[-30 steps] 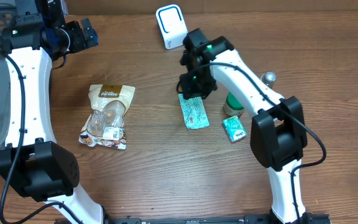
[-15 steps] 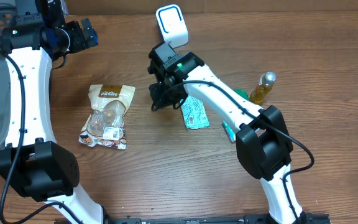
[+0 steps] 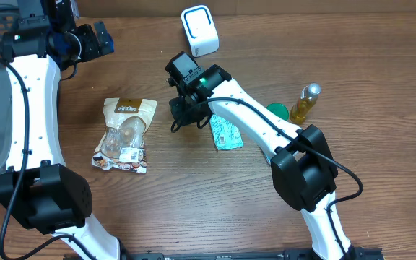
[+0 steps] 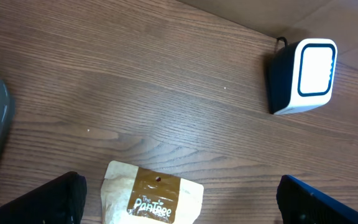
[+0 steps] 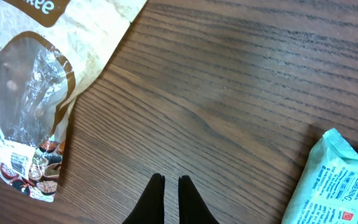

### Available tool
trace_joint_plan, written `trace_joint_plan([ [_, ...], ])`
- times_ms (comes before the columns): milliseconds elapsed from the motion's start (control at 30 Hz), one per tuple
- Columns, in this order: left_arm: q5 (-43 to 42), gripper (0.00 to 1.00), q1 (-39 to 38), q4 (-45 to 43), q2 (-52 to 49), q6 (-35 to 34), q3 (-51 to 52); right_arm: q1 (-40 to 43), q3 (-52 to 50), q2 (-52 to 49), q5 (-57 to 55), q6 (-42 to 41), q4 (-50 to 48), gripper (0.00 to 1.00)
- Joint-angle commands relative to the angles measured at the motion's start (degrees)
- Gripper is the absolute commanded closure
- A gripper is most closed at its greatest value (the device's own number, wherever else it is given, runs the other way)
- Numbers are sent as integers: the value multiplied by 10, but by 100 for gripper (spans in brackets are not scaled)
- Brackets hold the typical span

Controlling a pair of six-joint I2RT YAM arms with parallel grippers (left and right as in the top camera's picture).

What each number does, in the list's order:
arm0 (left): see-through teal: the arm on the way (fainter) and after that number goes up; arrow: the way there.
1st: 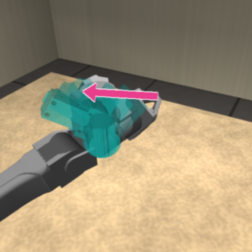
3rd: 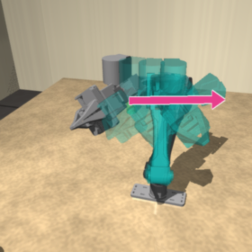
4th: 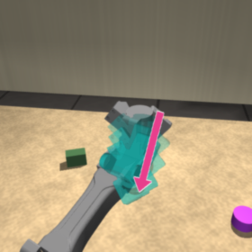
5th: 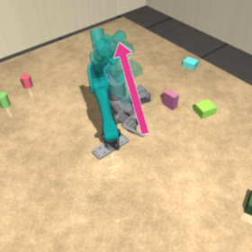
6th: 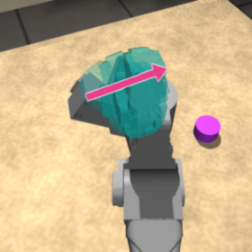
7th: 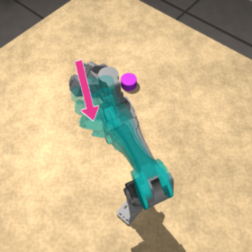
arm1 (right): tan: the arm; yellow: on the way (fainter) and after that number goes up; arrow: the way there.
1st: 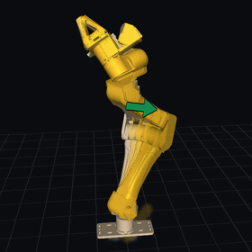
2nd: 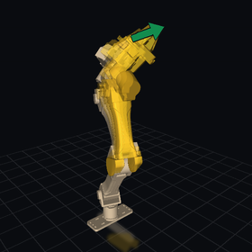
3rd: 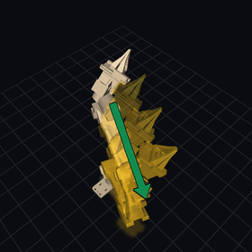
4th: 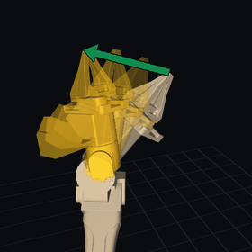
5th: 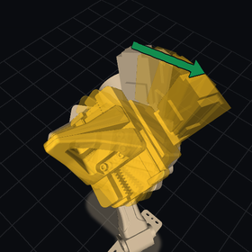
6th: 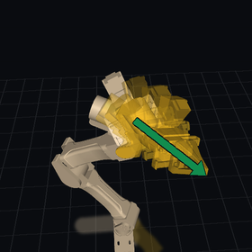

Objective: Scan the item barcode

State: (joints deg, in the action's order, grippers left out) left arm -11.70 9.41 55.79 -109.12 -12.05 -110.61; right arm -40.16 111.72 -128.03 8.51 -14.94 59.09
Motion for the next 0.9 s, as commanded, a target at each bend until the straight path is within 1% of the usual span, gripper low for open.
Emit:
trace_joint_plan([
  [0,1,1,0,1,-3,-2,-1,-2,-4,0,-10,-3,-5,95],
  [167,1,0,0,1,-3,-2,-1,-2,-19,0,-10,-3,-19,95],
  [400,1,0,0,1,-3,-2,-1,-2,-112,0,-30,-3,-118,94],
  [433,1,0,0,1,-3,-2,-1,-2,-126,0,-42,-3,-132,93],
  [467,1,0,0,1,-3,-2,-1,-2,-140,0,-57,-3,-144,90],
  [533,1,0,0,1,-3,-2,-1,-2,-158,0,-83,-3,-153,89],
  [700,1,0,0,1,-3,-2,-1,-1,-183,0,-154,-3,-144,89],
  [867,1,0,0,1,-3,-2,-1,9,-184,0,-238,-3,-137,88],
])
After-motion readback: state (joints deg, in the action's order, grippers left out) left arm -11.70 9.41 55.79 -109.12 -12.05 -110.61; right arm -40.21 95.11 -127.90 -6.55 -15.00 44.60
